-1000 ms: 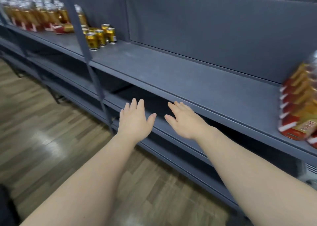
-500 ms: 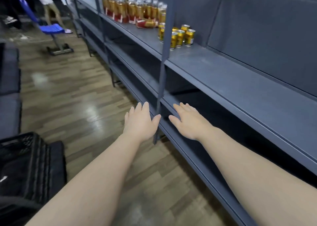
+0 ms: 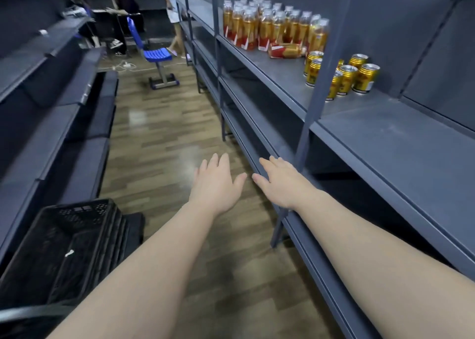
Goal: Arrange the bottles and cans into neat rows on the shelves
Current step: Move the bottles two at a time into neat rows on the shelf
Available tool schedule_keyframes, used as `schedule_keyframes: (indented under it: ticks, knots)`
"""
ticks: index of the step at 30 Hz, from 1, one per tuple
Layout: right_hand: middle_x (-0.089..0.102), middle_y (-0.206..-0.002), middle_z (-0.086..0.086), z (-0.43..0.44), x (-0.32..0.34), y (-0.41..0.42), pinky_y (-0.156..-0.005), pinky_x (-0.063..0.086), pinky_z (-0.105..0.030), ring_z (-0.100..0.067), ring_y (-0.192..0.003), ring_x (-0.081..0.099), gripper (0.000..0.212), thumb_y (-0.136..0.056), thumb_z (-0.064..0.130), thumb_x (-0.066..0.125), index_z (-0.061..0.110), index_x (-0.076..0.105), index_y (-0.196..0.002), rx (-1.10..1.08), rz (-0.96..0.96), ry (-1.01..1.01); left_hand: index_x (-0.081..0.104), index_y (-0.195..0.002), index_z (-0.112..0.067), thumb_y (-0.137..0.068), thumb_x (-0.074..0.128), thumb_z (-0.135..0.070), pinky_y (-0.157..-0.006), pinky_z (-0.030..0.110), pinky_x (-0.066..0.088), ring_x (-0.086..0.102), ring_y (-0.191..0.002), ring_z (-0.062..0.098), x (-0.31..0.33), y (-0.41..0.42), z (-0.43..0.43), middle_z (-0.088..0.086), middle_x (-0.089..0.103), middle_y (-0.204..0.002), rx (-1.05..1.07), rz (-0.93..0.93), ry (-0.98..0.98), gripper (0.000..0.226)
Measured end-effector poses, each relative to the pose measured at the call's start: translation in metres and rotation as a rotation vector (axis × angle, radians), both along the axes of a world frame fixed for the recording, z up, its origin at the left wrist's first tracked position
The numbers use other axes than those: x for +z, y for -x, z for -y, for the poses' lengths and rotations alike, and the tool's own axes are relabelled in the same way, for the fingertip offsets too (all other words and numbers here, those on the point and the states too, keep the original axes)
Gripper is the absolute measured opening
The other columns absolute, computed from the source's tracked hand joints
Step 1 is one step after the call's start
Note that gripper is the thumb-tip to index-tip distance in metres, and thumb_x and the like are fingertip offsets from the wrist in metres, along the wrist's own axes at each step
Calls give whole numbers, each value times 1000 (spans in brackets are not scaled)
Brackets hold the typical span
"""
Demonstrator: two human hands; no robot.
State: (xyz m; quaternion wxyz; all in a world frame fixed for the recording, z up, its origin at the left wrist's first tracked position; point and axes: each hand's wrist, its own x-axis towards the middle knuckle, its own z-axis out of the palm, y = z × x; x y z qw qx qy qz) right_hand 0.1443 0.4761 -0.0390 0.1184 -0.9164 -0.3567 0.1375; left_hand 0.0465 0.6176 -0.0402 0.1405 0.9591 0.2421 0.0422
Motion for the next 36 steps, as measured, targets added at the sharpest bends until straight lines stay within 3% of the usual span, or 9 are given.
schedule_keyframes:
  ticks: [4, 7, 13, 20, 25, 31, 36]
  knots:
    - [14, -166, -11, -33, 0, -42, -124, 7, -42, -28, -154, 3, 65, -106, 51, 27, 16, 15, -159, 45, -2, -15, 38, -142, -11, -98, 38, -56, -109, 48, 32, 39, -132, 36, 3, -31, -27, 11, 45, -145, 56, -6, -15, 62]
    - [11, -167, -11, -57, -1, -67, -125, 6, -43, -27, -154, 1, 66, -105, 52, 26, 18, 13, -160, 74, -12, 4, 31, -148, -12, -100, 37, -55, -116, 49, 25, 27, -144, 38, 2, -47, -46, 10, 34, -155, 88, -30, -17, 65]
    - [12, -167, -9, -120, -6, -114, -125, 6, -42, -25, -154, 2, 66, -105, 53, 25, 18, 14, -160, 109, 8, 23, 24, -153, -13, -101, 36, -53, -120, 48, 17, 18, -149, 35, -5, -86, -102, 10, 22, -163, 136, -55, 15, 66]
    - [12, -167, -10, -202, -12, -178, -125, 7, -43, -25, -154, 3, 67, -105, 54, 26, 18, 15, -160, 82, 9, 28, 33, -145, -13, -100, 37, -54, -115, 50, 25, 31, -141, 35, -13, -156, -199, 12, 35, -155, 111, -53, 0, 61]
    - [10, -167, -6, -262, 0, -219, -125, 6, -40, -24, -154, 0, 65, -105, 52, 26, 19, 13, -160, 34, 9, 34, 25, -153, -14, -101, 34, -54, -119, 47, 19, 20, -148, 36, -6, -202, -265, 11, 24, -162, 75, -47, 11, 66]
    - [10, -167, -5, -308, -1, -262, -124, 8, -40, -23, -155, 1, 65, -105, 53, 27, 20, 13, -160, -6, -15, 43, 33, -145, -15, -100, 35, -56, -116, 50, 25, 30, -143, 36, -16, -253, -318, 11, 37, -154, 39, -70, 25, 61]
    - [9, -168, -5, -339, -7, -307, -124, 6, -38, -22, -155, 0, 66, -105, 54, 27, 21, 13, -160, -21, -39, 50, 25, -153, -14, -101, 35, -54, -121, 49, 17, 19, -149, 34, -21, -298, -345, 9, 25, -162, 13, -87, 52, 66]
